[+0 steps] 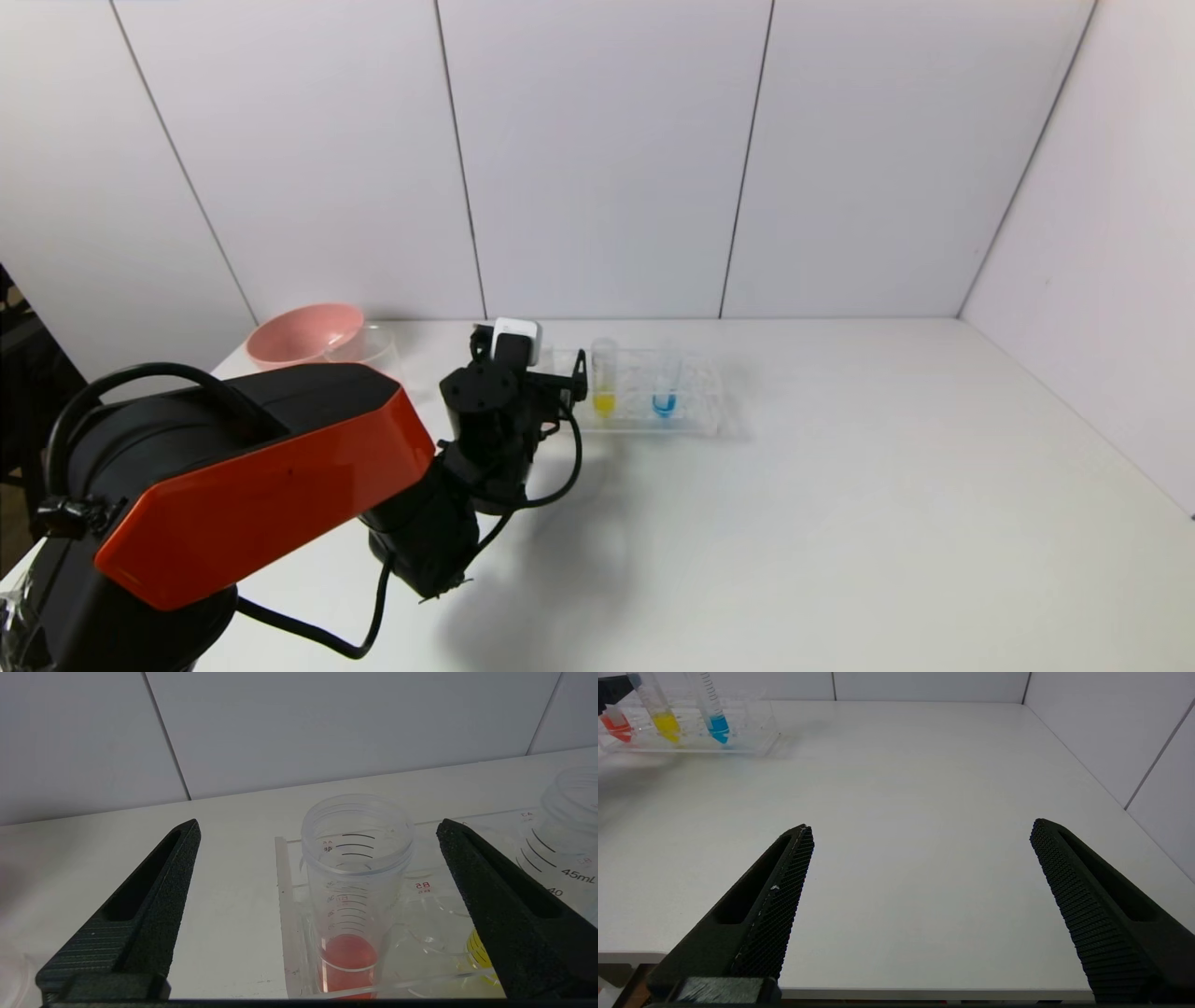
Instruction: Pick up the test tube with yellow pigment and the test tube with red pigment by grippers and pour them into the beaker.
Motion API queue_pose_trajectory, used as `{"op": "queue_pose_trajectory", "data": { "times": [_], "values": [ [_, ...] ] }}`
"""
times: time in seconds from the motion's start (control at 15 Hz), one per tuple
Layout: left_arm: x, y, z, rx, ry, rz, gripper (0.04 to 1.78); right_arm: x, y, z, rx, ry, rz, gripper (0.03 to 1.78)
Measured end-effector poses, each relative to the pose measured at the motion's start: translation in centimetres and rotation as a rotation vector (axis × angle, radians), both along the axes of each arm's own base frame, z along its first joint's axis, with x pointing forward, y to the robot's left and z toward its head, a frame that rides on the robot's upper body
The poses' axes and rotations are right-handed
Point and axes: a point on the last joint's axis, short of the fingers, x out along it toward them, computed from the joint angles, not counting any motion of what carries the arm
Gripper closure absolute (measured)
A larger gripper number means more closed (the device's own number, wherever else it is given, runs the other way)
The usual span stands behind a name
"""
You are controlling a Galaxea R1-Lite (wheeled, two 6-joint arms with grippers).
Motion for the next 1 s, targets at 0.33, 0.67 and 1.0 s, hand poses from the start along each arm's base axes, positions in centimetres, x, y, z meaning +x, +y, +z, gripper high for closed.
{"op": "queue_pose_trajectory", "data": {
  "times": [0.33, 0.67, 1.0],
  "values": [
    [0.01, -0.01, -0.08, 0.002, 0.002, 0.0, 0.52, 0.0, 0.0, 0.0, 0.0, 0.0, 0.0, 0.11],
    [-0.03, -0.1, -0.17, 0.004, 0.004, -0.005, 1.32, 0.0, 0.0, 0.0, 0.0, 0.0, 0.0, 0.11],
    [-0.01, -0.07, -0.16, 0.004, 0.003, -0.003, 1.33, 0.0, 0.0, 0.0, 0.0, 0.0, 0.0, 0.11]
  ]
}}
